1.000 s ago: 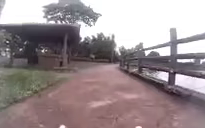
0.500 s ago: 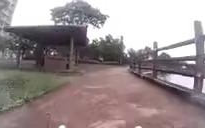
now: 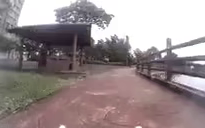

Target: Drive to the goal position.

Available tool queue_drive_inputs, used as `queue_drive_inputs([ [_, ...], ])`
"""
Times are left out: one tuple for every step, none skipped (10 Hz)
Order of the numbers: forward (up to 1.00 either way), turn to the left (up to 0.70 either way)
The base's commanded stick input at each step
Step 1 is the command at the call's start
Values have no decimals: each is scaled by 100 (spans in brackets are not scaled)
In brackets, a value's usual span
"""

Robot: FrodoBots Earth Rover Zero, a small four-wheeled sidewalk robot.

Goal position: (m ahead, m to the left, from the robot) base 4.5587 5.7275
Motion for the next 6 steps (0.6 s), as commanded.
queue_drive_inputs([
  [100, -30],
  [100, -30],
  [100, -30],
  [100, -30],
  [100, -30],
  [100, -30],
])
